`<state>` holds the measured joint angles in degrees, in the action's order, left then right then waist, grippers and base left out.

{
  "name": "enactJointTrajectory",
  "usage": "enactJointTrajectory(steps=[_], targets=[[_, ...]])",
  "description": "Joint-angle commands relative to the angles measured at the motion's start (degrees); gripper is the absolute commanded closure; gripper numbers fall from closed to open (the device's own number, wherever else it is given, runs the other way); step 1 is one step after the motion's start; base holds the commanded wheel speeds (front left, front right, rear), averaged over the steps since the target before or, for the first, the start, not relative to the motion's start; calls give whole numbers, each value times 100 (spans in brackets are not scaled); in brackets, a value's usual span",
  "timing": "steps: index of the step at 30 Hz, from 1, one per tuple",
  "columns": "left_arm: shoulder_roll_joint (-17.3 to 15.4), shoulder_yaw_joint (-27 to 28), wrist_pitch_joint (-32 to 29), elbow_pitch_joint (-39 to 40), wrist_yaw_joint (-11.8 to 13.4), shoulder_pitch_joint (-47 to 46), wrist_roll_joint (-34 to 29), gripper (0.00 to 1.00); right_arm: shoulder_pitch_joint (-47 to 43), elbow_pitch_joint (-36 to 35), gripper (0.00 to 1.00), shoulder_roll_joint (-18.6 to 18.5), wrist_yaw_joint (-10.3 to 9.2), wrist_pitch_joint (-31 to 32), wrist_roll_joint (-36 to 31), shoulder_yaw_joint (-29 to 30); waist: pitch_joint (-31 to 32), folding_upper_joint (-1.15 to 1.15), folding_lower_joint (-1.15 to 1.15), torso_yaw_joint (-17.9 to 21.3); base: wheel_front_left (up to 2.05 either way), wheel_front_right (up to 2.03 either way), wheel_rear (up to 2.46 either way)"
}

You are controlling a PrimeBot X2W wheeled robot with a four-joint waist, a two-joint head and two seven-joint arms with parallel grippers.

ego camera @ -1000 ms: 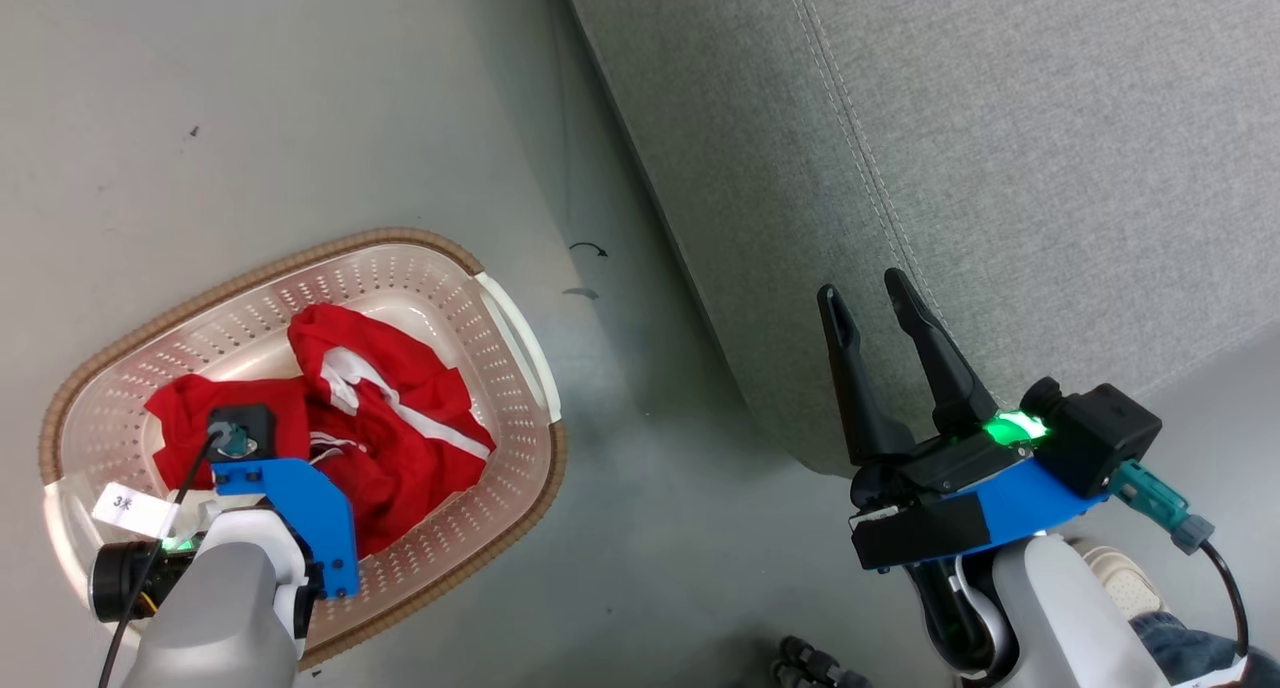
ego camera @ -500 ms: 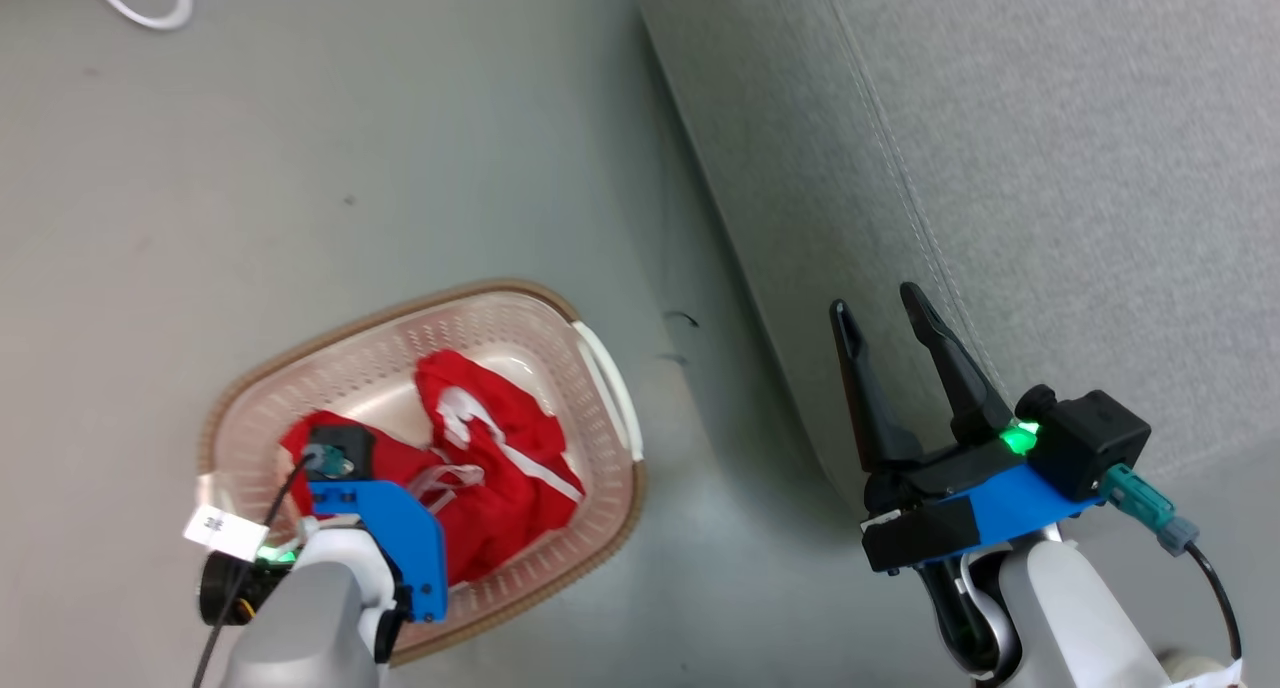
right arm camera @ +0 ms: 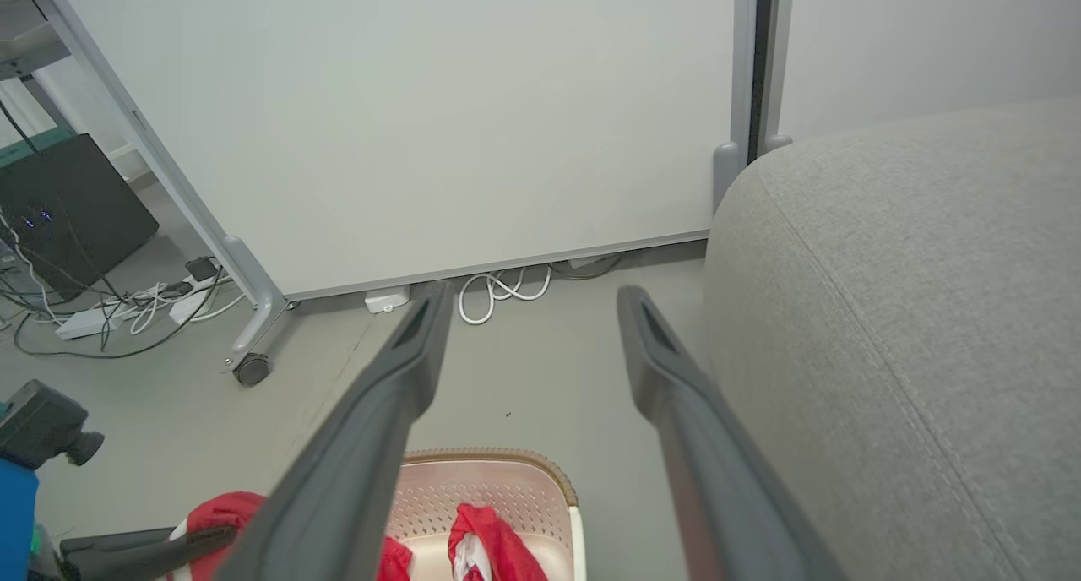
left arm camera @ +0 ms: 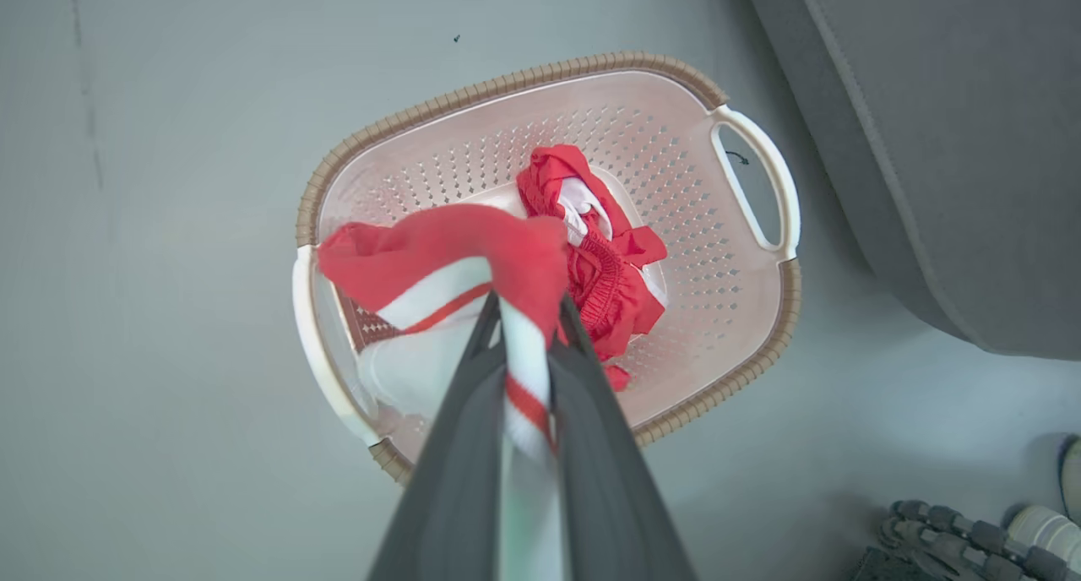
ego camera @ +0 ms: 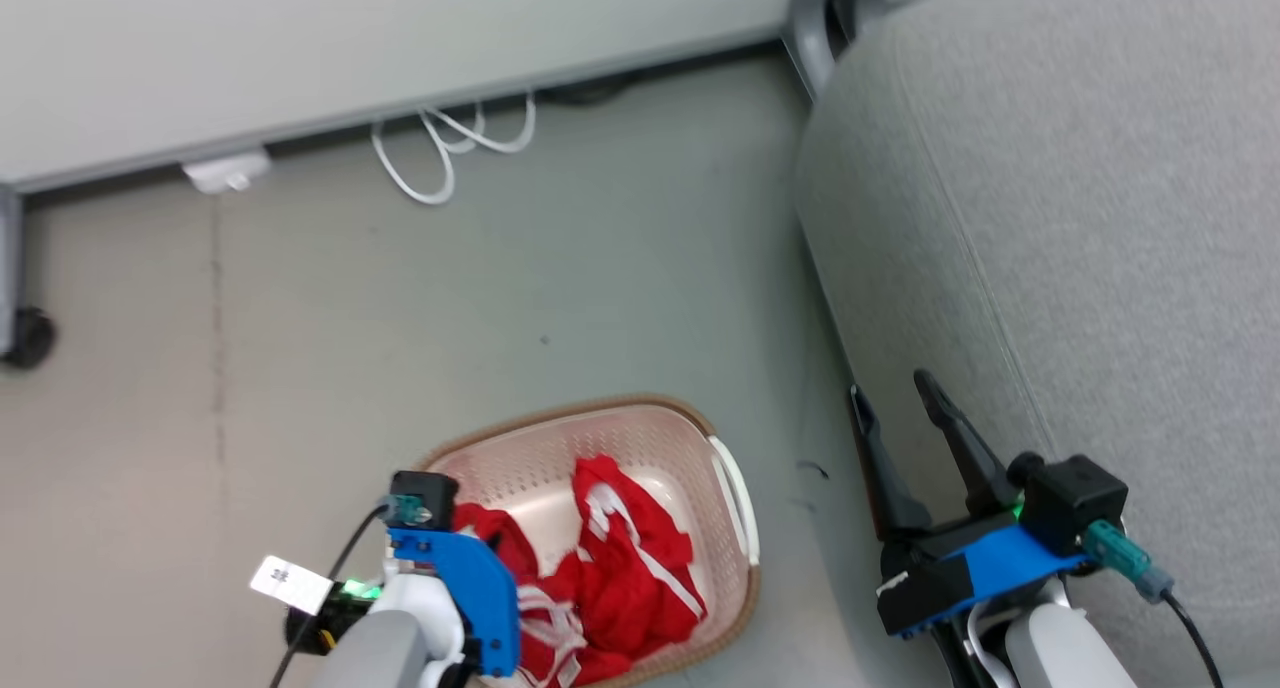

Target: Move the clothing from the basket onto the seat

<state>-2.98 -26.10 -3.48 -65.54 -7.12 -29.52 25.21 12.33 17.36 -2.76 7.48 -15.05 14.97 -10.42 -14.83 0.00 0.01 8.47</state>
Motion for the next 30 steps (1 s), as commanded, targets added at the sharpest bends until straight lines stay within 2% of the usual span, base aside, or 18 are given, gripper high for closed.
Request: enactJointTrajectory(steps=[1,4,10,15,22,30], targets=[[12,-130,-26,153,-47,94,140,100,-108,30,0,-22,3,-9,-48,22,467,0,-1,-378,0,0,0],[15,-587,-115,753,-20,193,594,100,-232,73,0,-21,3,21,-53,81,715,0,-1,-497,0,0,0],[8,-1333,-157,1810,385,293,1326,100,-444,44,0,-21,3,105,-88,183,1059,0,-1,-677,0,0,0],[6,-1767,-103,2382,563,58,1632,100,-542,-44,0,-21,3,193,-93,233,1158,0,-1,-771,0,0,0],[6,-2121,244,2803,491,-498,1797,100,-615,-142,0,-20,3,272,-118,243,1180,0,-1,-808,0,0,0],[7,-2440,541,2876,443,-1245,1942,100,-643,-182,0,-20,3,349,-130,214,1206,0,-1,-785,0,0,0]])
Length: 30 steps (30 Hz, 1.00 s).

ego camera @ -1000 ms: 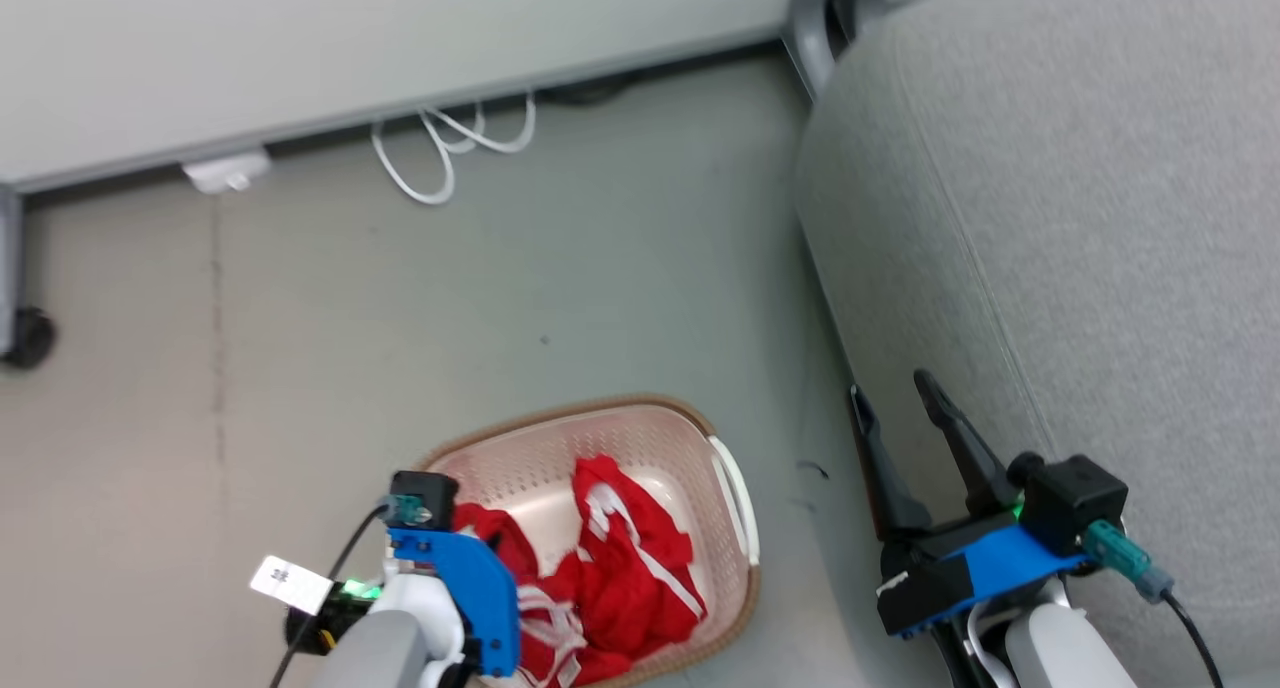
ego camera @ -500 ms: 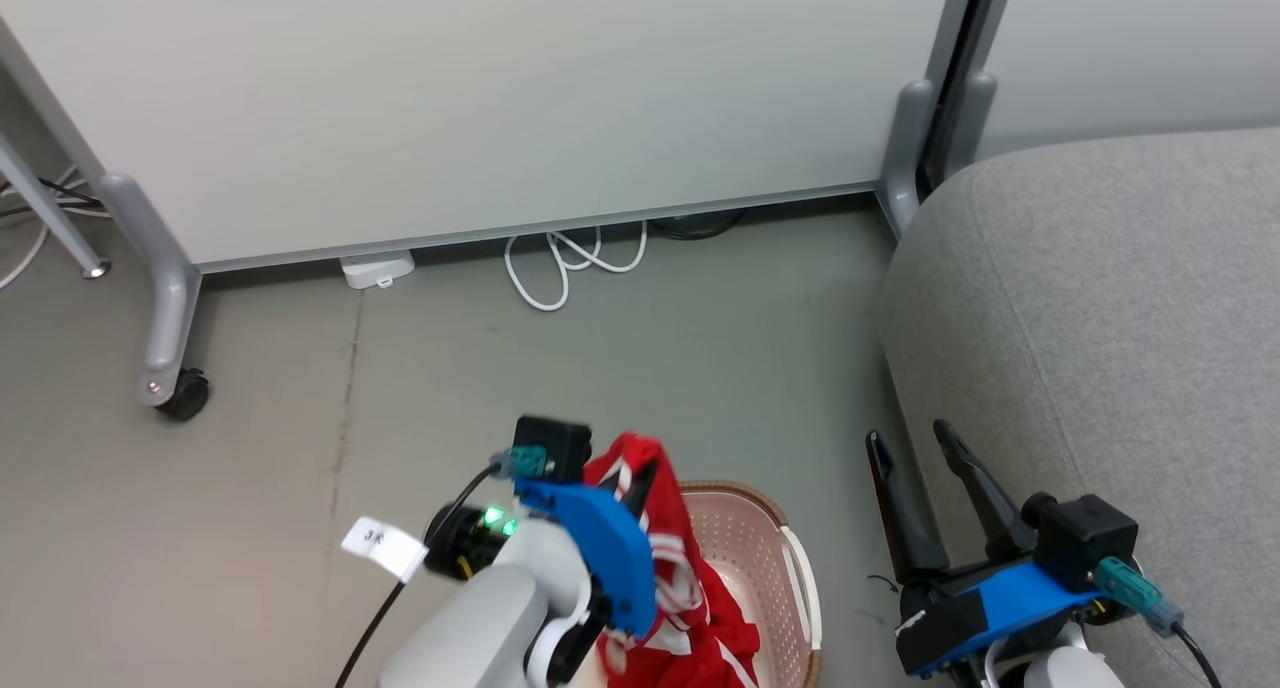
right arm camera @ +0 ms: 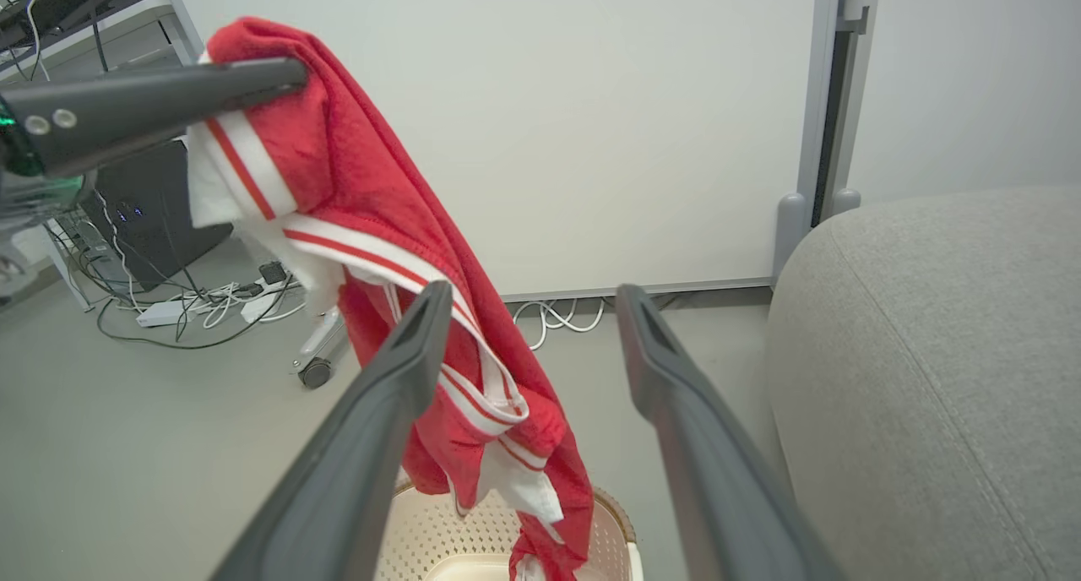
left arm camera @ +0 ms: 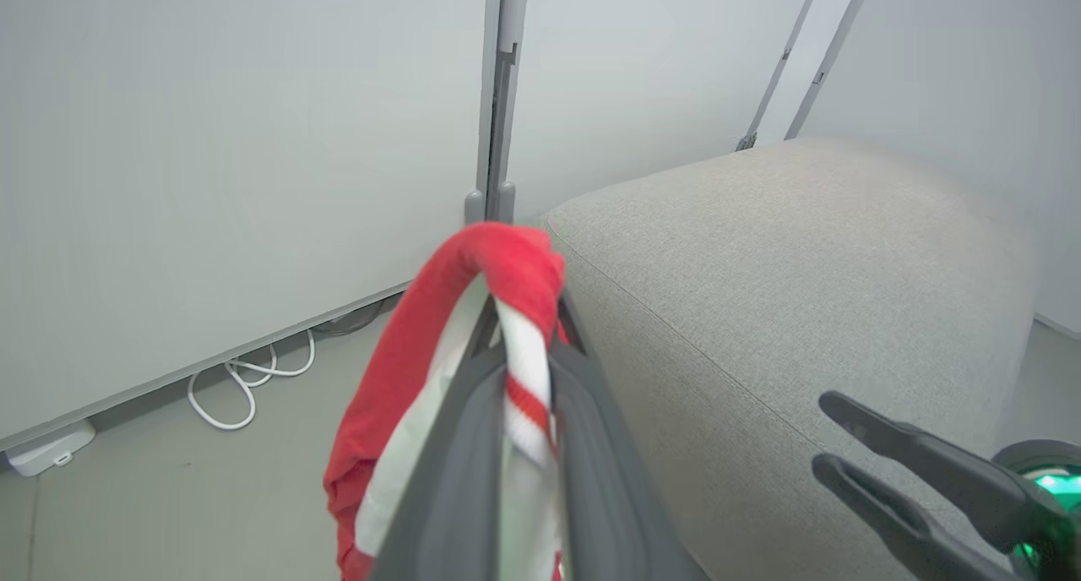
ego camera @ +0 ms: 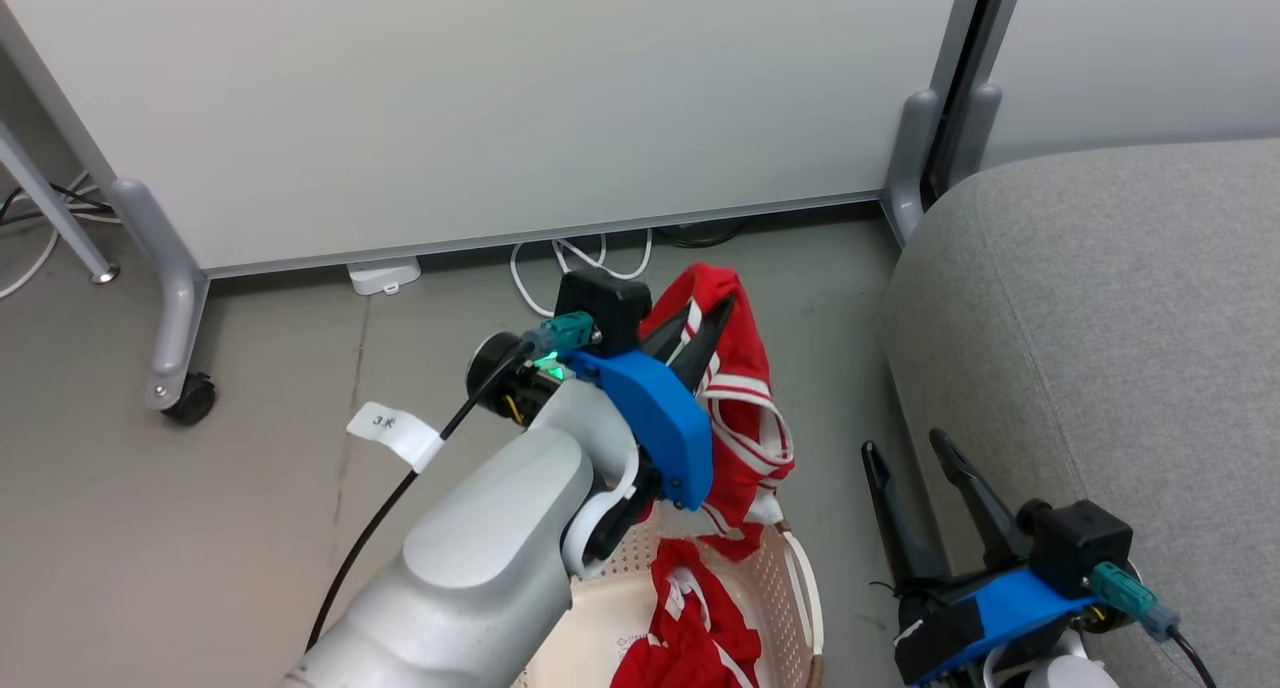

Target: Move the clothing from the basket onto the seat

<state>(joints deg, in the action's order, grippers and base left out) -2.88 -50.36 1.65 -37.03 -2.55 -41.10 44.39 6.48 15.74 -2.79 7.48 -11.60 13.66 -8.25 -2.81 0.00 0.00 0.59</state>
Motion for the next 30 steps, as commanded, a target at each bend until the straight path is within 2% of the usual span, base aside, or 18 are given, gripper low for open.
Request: enactJointTrajectory(steps=[1,11,21,30], targets=[[-3,-66,61,43,-16,-168,69,100,-69,-24,0,-18,3,18,-3,-8,9,0,0,6,0,0,0],[-4,-717,263,200,194,-885,564,100,-100,-42,0,-18,3,86,-53,30,77,0,0,24,0,0,0],[-3,-1258,471,193,322,-1173,1090,100,-22,-53,0,-18,3,183,-126,-3,59,0,0,33,0,0,0],[-2,-1676,579,227,394,-1371,1435,100,501,197,0,-18,3,481,-590,-52,-10,0,0,-48,0,0,0]])
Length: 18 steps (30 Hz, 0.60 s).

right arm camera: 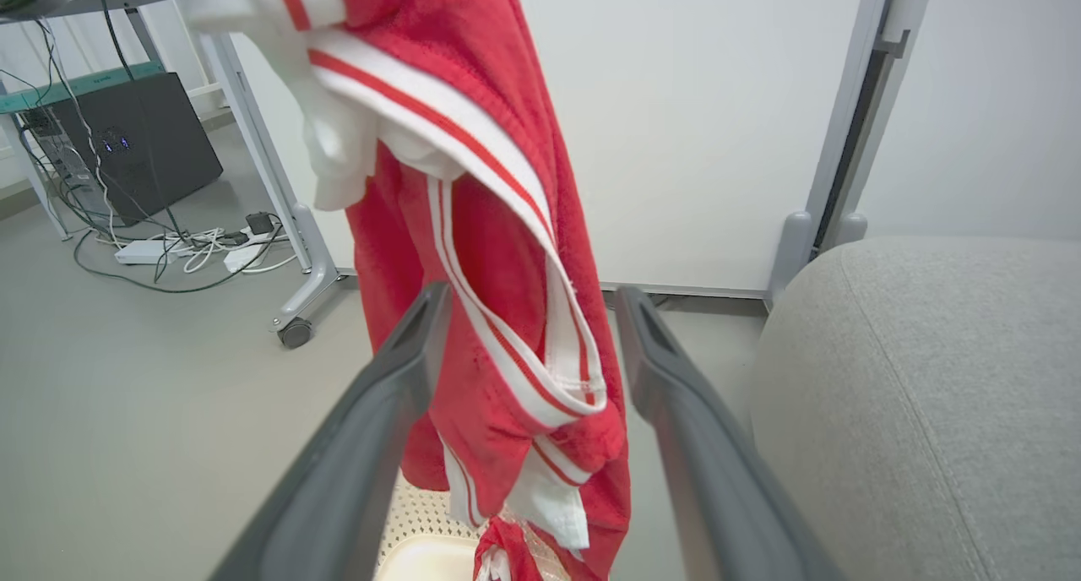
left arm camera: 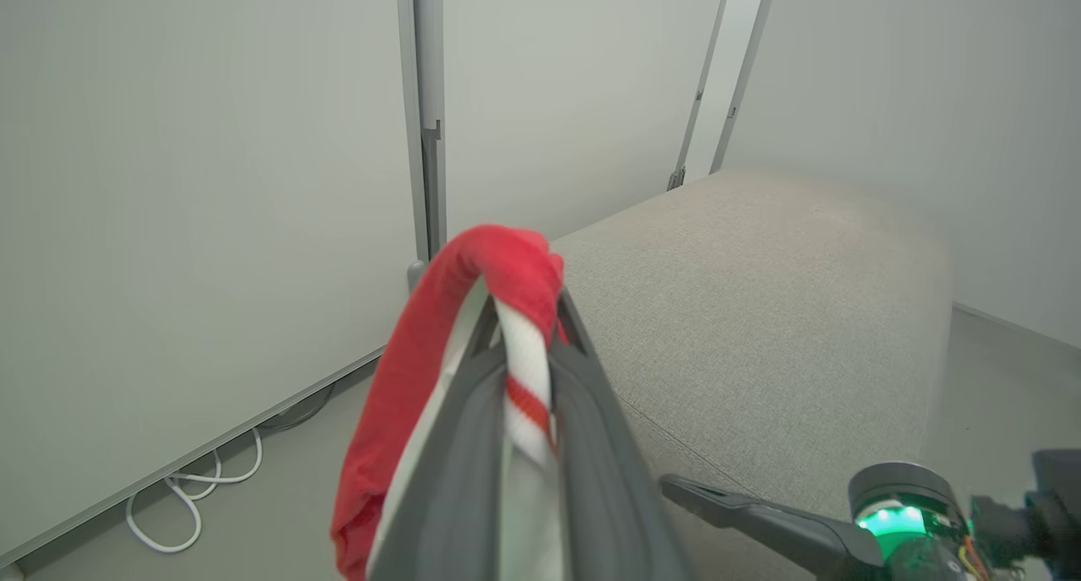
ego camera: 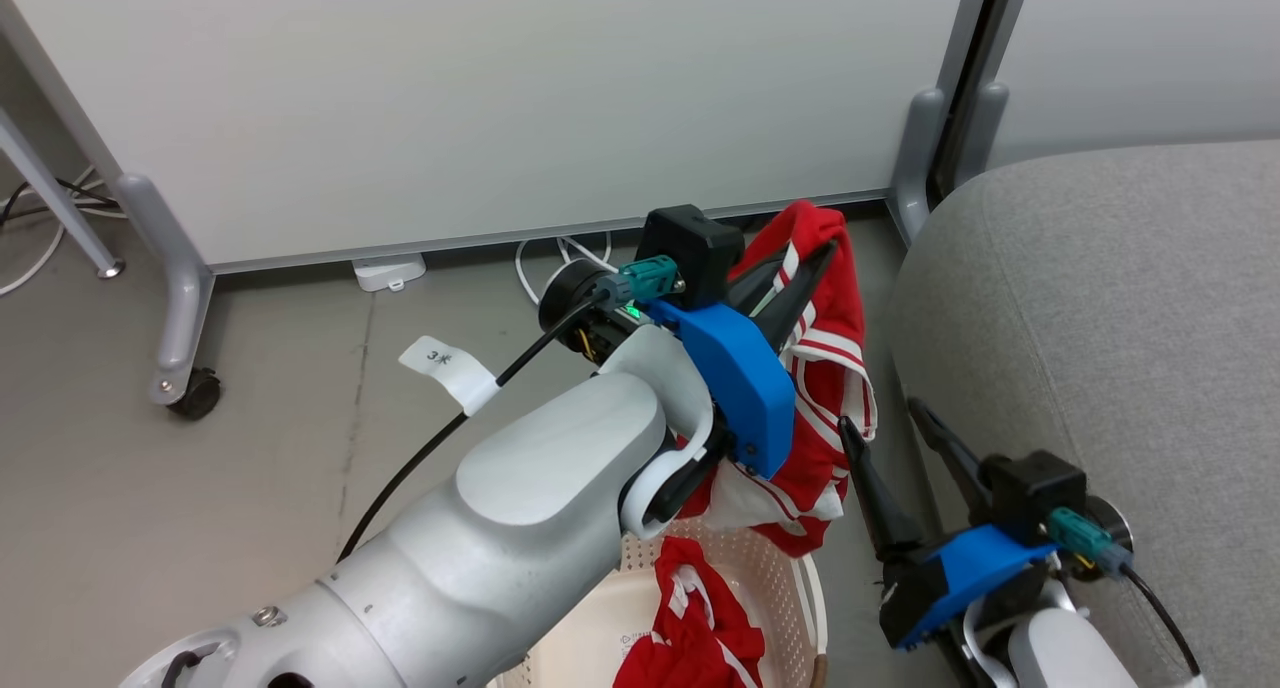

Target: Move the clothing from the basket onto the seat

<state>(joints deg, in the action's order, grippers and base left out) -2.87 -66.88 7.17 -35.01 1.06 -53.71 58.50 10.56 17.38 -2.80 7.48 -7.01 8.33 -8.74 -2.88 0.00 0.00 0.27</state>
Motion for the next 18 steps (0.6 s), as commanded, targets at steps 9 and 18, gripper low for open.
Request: enactJointTrajectory(steps=[9,18], targets=[[-4,-333,115,139,94,-270,276,100,755,649,0,-17,3,126,-296,-17,-52,0,0,-123,0,0,0],[-4,-529,177,261,140,-405,476,100,1517,1734,0,-17,3,194,-143,-355,-94,0,0,-185,0,0,0]])
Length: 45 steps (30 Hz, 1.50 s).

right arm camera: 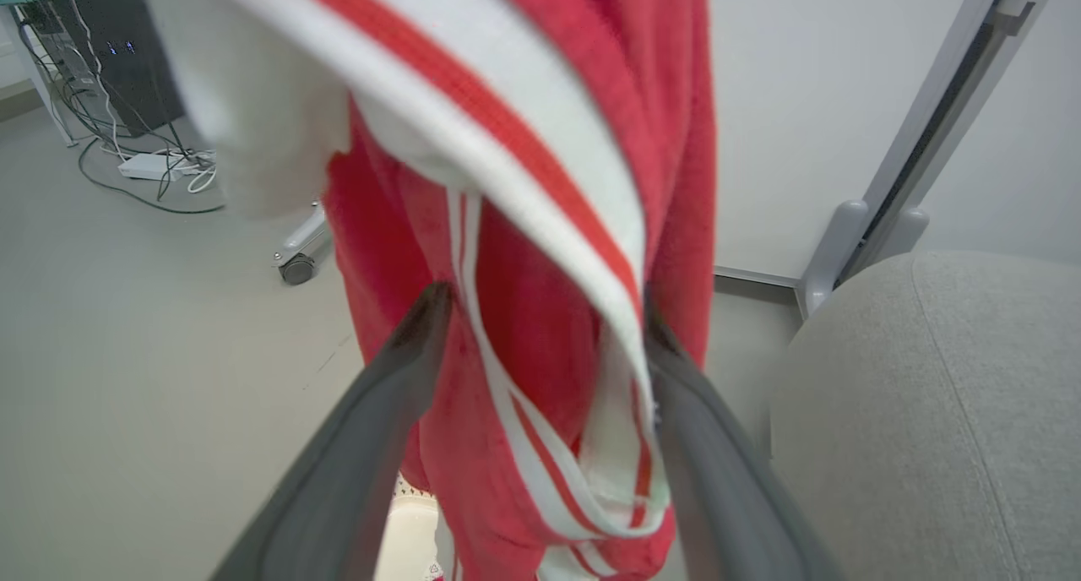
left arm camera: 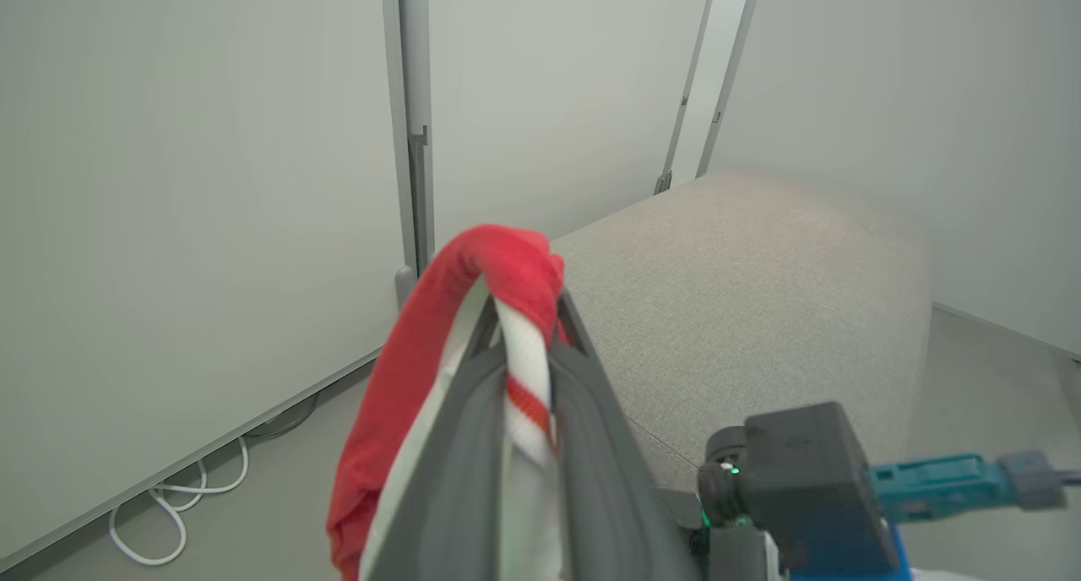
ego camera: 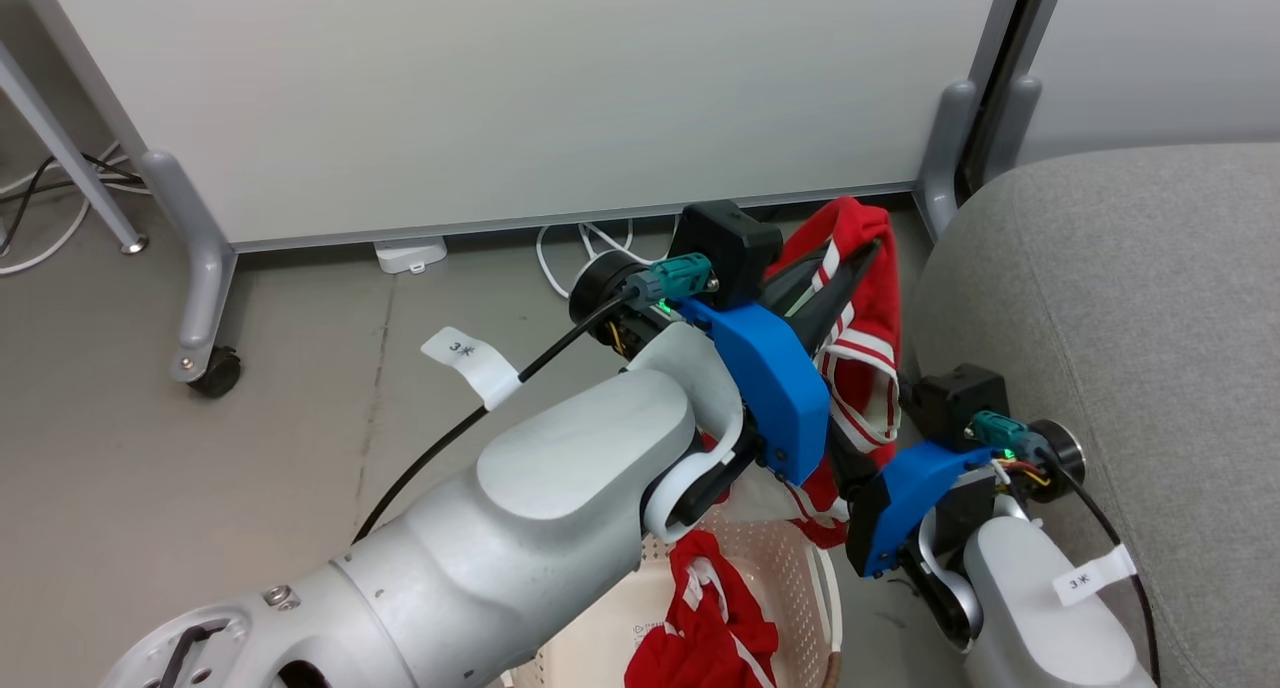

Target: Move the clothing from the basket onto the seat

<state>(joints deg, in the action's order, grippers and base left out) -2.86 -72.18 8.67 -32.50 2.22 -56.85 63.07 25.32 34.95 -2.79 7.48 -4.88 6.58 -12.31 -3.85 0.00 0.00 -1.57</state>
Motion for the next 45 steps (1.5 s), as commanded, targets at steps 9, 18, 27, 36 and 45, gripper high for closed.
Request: enactJointTrajectory(steps=[9,18,27,36,45], targets=[[-4,-81,112,8,57,-157,134,100,452,773,100,-19,3,-302,187,-203,35,0,0,-5,0,0,0],[-4,-114,91,-65,60,-144,180,100,569,1165,100,-18,3,-475,310,-336,109,0,0,64,0,0,0],[-5,-129,-34,-97,53,-76,137,0,674,1391,100,-18,3,-584,409,-423,151,0,0,105,0,0,0],[-6,-132,9,-170,64,-28,85,0,749,1521,100,-18,3,-655,423,-439,164,0,0,103,0,0,0],[-73,60,555,-658,59,369,61,0,832,1448,100,-18,3,-723,450,-442,117,0,0,206,0,0,0]])
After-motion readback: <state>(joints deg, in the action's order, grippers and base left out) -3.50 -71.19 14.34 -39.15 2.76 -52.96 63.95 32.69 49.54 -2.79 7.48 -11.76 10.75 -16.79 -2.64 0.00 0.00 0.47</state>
